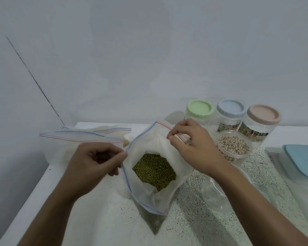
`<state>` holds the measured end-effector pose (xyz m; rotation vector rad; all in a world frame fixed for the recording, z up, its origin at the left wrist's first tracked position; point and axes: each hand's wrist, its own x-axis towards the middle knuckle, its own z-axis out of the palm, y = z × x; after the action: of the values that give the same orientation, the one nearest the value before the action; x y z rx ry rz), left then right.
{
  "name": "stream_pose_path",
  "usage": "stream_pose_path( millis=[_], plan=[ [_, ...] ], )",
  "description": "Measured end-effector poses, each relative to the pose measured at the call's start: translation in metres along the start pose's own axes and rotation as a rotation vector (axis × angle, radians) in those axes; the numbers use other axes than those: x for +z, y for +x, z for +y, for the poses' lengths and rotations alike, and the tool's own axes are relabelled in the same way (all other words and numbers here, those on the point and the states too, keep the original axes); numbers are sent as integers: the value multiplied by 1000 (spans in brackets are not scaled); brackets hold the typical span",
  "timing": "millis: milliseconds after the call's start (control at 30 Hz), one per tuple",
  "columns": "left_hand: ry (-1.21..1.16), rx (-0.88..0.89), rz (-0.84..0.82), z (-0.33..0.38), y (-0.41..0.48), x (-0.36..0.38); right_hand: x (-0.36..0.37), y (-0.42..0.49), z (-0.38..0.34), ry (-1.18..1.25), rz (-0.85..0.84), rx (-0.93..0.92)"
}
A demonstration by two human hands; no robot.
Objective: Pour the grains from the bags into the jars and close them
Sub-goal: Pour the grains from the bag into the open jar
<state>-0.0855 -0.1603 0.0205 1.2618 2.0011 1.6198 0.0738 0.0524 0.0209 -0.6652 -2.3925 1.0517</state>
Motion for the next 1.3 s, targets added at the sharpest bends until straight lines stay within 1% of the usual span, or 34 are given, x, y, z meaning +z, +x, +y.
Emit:
stream_pose_path(
  millis=[100,167,333,433,500,567,633,733,867,933,1100,1300],
  plan=[
    [-3,-6,-126,4,0,3,6,10,-12,-98,-52,9],
    [-53,-47,-194,0,2,3,11,16,-20,-156,-75,26],
    [-95,-145,-462,-18,13,-1,25,35,-29,-315,-34,84],
    [-101,-220,-512,-31,25,2,32,45,-32,-369,-48,133],
    [-121,-293,-482,-40,34,10,33,49,-31,-307,-38,146],
    [-156,-367,-413,-48,43,19,33,49,-29,-232,-7,128],
    [-146,-389,-348,-57,53,30,33,46,-25,-148,42,93],
    [-38,-337,-302,-67,67,43,30,39,-20,-22,76,42],
    [94,-255,-397,-68,78,49,21,32,-20,21,55,-40],
    [150,-224,-404,-65,79,49,15,30,-22,66,52,-59],
    [211,-177,-298,-54,80,46,4,28,-25,208,89,-53],
    [166,-130,-201,-31,81,31,-12,28,-43,259,103,-47]
  ],
)
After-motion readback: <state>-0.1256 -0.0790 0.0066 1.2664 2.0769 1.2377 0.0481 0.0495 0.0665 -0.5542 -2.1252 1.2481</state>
